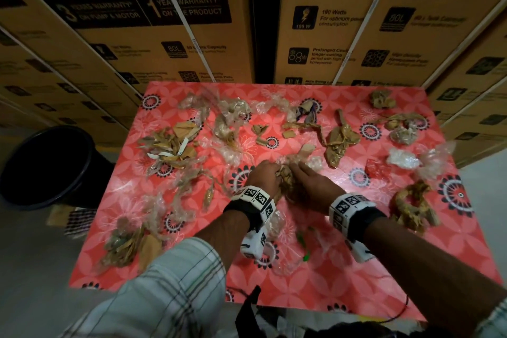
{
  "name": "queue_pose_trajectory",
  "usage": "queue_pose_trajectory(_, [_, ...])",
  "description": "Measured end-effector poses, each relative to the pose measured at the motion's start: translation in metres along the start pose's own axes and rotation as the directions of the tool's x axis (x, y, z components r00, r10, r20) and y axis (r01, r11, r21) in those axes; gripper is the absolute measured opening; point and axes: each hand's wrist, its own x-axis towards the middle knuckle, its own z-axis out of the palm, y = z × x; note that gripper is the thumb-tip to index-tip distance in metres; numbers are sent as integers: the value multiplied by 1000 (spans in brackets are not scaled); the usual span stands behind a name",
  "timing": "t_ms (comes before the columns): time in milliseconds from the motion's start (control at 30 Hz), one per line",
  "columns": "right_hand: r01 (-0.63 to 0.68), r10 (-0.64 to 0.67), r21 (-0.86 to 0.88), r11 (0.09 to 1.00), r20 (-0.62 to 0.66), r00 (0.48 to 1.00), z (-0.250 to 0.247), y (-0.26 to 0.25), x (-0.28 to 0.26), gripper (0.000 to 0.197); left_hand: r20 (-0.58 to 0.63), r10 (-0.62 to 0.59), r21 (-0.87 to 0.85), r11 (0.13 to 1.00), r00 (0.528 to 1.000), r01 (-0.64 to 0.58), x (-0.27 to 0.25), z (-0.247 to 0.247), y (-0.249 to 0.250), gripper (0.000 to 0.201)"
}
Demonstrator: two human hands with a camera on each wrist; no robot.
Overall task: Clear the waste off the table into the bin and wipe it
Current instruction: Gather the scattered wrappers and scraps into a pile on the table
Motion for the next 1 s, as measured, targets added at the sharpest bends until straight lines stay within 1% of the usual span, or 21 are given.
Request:
queue_pose_trajectory(67, [-12, 11, -15, 1000, -54, 998, 1, -8, 7, 83, 11, 14, 5, 1000, 1000, -14, 0, -1, -1, 24])
queue_pose_trajectory(167, [-49, 46, -45, 998, -77, 996, 8, -9, 22, 81, 39, 16, -3, 1000, 999, -16, 0, -3, -1, 29])
queue_pose_trajectory(300, [-81, 66, -156, 984, -100, 993, 9, -13, 30, 71, 138, 6, 11, 1000, 990, -8, -4, -7, 0, 45])
queue_pose_trajectory(367, [-69, 52, -161, 985, -110, 993, 11, -9, 31, 71, 157, 44, -8, 999, 987, -43, -9, -10, 0, 57])
queue_pose_trajectory(433, [-41, 21, -161, 986, -126, 992, 14, -6, 29, 73, 152, 71, 8, 997, 986, -73, -14, -11, 0, 66])
queue_pose_trajectory(500, [0, -21, -175, 985, -120, 993, 15, -2, 25, 74, 119, 55, 25, 998, 991, -59, -14, -7, 2, 69])
queue_pose_trajectory(567, [27, -40, -192, 981, -62, 997, 15, 4, 19, 79, 65, 18, 22, 1000, 998, -19, -15, 2, 4, 71])
queue_pose_trajectory(633, [41, -40, -132, 990, 12, 999, 17, 12, 15, 83, 21, -13, 31, 999, 1000, 13, -17, 14, 8, 70])
queue_pose_trajectory(667, [48, -46, -87, 995, 23, 999, 17, 13, 15, 84, 3, -38, 38, 999, 999, 37, -19, 17, 10, 65])
queue_pose_trajectory(733, [56, -56, -3, 998, -31, 998, 14, 11, 19, 83, -14, -57, 47, 997, 998, 58, -20, 19, 11, 53])
queue_pose_trajectory(767, [54, -52, 29, 998, -65, 997, 12, 8, 20, 81, -11, -59, 56, 997, 998, 60, -20, 19, 12, 53])
queue_pose_trajectory(833, [57, -50, 62, 996, -112, 992, 8, 3, 18, 78, -3, -74, 88, 993, 997, 74, -20, 15, 15, 58])
queue_pose_trajectory(900, [55, -45, 90, 994, -117, 992, 10, 4, 12, 76, 8, -98, 91, 991, 995, 97, -22, 10, 19, 62])
queue_pose_trajectory(1000, [25, -11, 119, 993, -112, 994, 12, 13, -4, 86, 59, -138, 46, 990, 989, 135, -33, 4, 23, 72])
